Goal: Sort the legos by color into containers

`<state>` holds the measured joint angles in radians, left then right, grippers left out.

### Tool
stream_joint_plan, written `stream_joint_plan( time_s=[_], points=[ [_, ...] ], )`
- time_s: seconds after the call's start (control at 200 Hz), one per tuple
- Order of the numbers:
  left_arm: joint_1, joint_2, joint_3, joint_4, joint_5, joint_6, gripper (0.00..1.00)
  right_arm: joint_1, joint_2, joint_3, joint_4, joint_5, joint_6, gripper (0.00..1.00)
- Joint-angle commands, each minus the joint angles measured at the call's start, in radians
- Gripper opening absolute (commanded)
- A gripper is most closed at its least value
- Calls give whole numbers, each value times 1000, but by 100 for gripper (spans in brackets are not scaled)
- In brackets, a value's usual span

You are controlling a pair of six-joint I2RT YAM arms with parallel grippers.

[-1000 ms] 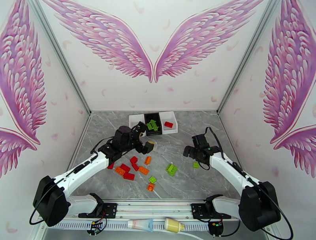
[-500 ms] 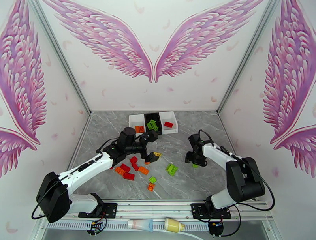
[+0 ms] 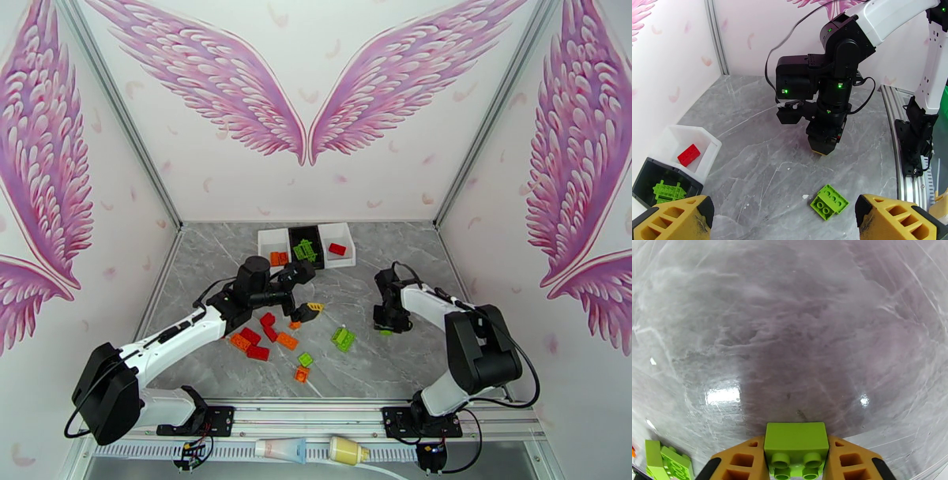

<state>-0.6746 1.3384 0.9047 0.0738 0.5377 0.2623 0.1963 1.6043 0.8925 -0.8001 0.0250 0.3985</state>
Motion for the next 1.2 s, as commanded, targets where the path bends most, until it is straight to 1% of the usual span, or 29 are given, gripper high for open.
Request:
stream_joint_plan(
  time_s=[0.0, 0.145, 0.25, 0.305, 0.43, 0.565, 0.63, 0.7, 0.865, 0.945, 1.195],
  points=[
    [0, -10, -20, 18, -12, -8, 99, -7, -44, 7, 12, -23, -10, 19],
    [1, -35, -41, 18, -41, -36, 99, 5, -76, 29, 50, -72, -10, 20],
    [3, -64, -65, 2, -95, -47, 99, 41, -84, 67, 105, -107, -7, 20],
    [4, -86, -76, -13, -118, -52, 99, 67, -75, 97, 145, -106, -7, 20],
    [14, -144, -111, -30, -162, -72, 99, 144, -36, 166, 278, -61, -31, 21],
    [26, -211, -144, -75, -233, -103, 99, 225, 68, 299, 376, -37, -69, 22],
    [33, -247, -166, -85, -286, -133, 99, 259, 129, 376, 406, -26, -96, 23],
    [41, -284, -183, -94, -348, -166, 99, 279, 205, 472, 414, -27, -106, 21],
    [65, -343, -212, -123, -447, -242, 99, 282, 378, 696, 425, -62, -106, 20],
    [80, -358, -231, -111, -485, -269, 99, 285, 462, 787, 442, -52, -123, 20],
    [102, -334, -226, -131, -509, -345, 99, 285, 694, 1092, 397, -40, -170, 21]
  ],
)
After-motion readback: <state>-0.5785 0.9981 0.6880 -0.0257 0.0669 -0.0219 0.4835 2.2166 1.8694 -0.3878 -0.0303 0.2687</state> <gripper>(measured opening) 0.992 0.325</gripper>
